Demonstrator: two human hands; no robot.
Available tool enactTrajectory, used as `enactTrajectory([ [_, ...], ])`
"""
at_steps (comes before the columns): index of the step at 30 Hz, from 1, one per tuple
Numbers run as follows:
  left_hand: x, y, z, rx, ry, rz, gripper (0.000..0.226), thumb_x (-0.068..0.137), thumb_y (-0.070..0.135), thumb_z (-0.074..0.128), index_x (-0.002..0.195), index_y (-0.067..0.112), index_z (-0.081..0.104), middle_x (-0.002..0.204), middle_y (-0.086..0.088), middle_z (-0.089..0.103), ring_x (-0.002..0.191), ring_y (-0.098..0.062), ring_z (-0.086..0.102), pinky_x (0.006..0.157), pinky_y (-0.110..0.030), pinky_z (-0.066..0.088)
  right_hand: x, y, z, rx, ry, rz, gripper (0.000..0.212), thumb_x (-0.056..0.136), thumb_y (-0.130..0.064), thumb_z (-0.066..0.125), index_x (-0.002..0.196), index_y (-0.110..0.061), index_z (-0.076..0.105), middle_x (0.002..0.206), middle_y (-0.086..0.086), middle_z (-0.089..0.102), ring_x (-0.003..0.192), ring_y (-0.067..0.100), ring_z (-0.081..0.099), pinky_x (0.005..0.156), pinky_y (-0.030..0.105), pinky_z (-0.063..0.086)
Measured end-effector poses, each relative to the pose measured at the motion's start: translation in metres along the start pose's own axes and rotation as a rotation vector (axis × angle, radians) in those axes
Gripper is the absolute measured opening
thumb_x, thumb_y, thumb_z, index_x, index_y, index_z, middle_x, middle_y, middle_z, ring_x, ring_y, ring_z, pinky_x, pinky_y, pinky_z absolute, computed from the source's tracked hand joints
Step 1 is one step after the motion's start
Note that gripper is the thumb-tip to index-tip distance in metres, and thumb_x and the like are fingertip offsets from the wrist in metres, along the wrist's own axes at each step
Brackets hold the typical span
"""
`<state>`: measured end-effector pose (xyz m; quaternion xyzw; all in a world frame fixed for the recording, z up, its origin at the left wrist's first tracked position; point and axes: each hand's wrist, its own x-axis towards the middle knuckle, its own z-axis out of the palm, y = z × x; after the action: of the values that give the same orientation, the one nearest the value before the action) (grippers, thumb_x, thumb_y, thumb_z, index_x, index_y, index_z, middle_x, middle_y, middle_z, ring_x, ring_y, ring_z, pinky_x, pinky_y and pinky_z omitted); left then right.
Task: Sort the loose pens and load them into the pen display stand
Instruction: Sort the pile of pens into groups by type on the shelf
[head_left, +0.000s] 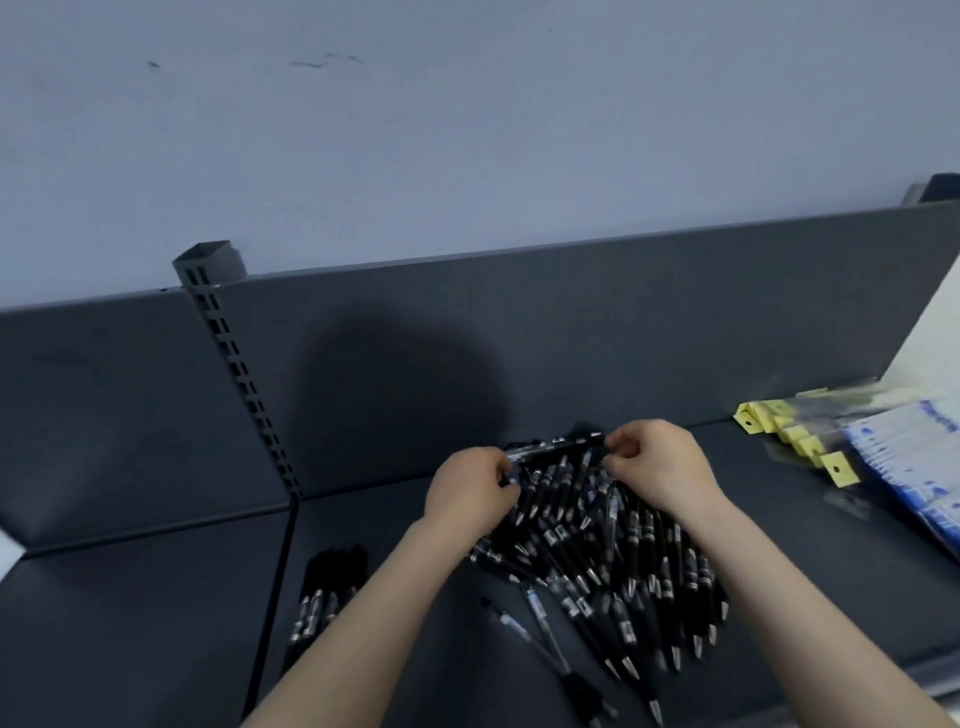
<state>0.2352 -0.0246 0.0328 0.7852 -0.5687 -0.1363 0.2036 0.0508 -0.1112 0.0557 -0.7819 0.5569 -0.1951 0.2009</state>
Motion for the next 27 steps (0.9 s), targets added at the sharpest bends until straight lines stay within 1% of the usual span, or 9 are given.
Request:
enactTrajectory([
  [3,0.015,0.012,0.008,0.055,-0.056,-0.02,0.012,0.088,0.024,0.062,0.099,0.021,0.063,0.105,-0.005,0.068,0.094,-0.021,0.063,0.082,-0.036,0.055,0.003,0.013,-0.005,-0.03,-0.019,0.019,0.022,0.08,-0.019,0.066,0.102,-0.021,0.071,0.085,-0.006,0.066,0.094,0.018,0.063,0.078,0.027,0.05],
  [7,0.03,0.021,0.021,0.115,-0.117,-0.042,0.029,0.088,0.021,0.063,0.117,0.017,0.064,0.108,-0.002,0.067,0.097,-0.02,0.063,0.08,-0.034,0.055,0.001,0.031,-0.011,-0.073,-0.036,0.053,0.021,0.08,-0.021,0.065,0.1,-0.021,0.071,0.096,-0.002,0.07,0.094,0.019,0.063,0.075,0.029,0.051],
  [9,0.035,0.023,0.025,0.159,-0.148,-0.072,0.028,0.087,0.019,0.063,0.115,0.016,0.066,0.105,-0.001,0.067,0.095,-0.019,0.064,0.078,-0.033,0.055,-0.003,0.038,-0.012,-0.106,-0.084,0.058,0.02,0.081,-0.021,0.065,0.1,-0.021,0.072,0.097,-0.001,0.07,0.092,0.019,0.064,0.074,0.028,0.051],
  [12,0.04,0.027,0.029,0.199,-0.191,-0.106,0.015,0.088,0.02,0.061,0.102,0.021,0.066,0.104,0.0,0.067,0.093,-0.019,0.065,0.074,-0.031,0.054,-0.009,0.047,-0.009,-0.124,-0.13,0.081,0.017,0.08,-0.02,0.065,0.095,-0.015,0.071,0.096,0.002,0.071,0.088,0.021,0.065,0.075,0.032,0.055],
  [14,0.041,0.031,0.029,0.216,-0.202,-0.134,0.006,0.087,0.022,0.061,0.088,0.025,0.057,0.097,0.003,0.064,0.094,-0.018,0.066,0.074,-0.03,0.053,-0.013,0.051,-0.005,-0.13,-0.137,0.109,0.019,0.08,-0.021,0.065,0.096,-0.013,0.071,0.097,0.004,0.071,0.089,0.022,0.066,0.077,0.034,0.056],
  [17,0.043,0.036,0.029,0.191,-0.225,-0.17,0.019,0.085,0.022,0.063,0.075,0.027,0.048,0.091,0.002,0.062,0.091,-0.019,0.068,0.074,-0.03,0.054,-0.02,0.051,0.001,-0.153,-0.145,0.131,0.024,0.081,-0.024,0.064,0.1,-0.009,0.068,0.096,0.007,0.07,0.088,0.023,0.066,0.072,0.033,0.055],
  [22,0.039,0.034,0.027,0.123,-0.239,-0.19,0.004,0.087,0.02,0.061,0.09,0.023,0.061,0.105,-0.004,0.071,0.09,-0.019,0.068,0.078,-0.031,0.055,-0.031,0.045,0.009,-0.201,-0.21,0.129,0.028,0.089,-0.035,0.059,0.104,-0.011,0.063,0.101,0.005,0.066,0.088,0.023,0.063,0.066,0.029,0.048],
  [25,0.033,0.028,0.026,0.047,-0.226,-0.197,0.025,0.088,0.021,0.061,0.112,0.02,0.067,0.104,-0.002,0.07,0.09,-0.018,0.067,0.083,-0.033,0.057,-0.035,0.045,0.012,-0.18,-0.203,0.128,0.032,0.09,-0.033,0.057,0.115,-0.013,0.059,0.111,0.006,0.065,0.097,0.024,0.063,0.075,0.031,0.051],
  [27,0.025,0.023,0.024,-0.038,-0.186,-0.198,0.031,0.087,0.023,0.063,0.118,0.02,0.066,0.1,0.0,0.07,0.089,-0.018,0.066,0.084,-0.034,0.056,-0.036,0.046,0.014,-0.13,-0.21,0.14,0.039,0.089,-0.03,0.059,0.126,-0.016,0.055,0.114,0.005,0.065,0.096,0.024,0.064,0.08,0.032,0.053],
])
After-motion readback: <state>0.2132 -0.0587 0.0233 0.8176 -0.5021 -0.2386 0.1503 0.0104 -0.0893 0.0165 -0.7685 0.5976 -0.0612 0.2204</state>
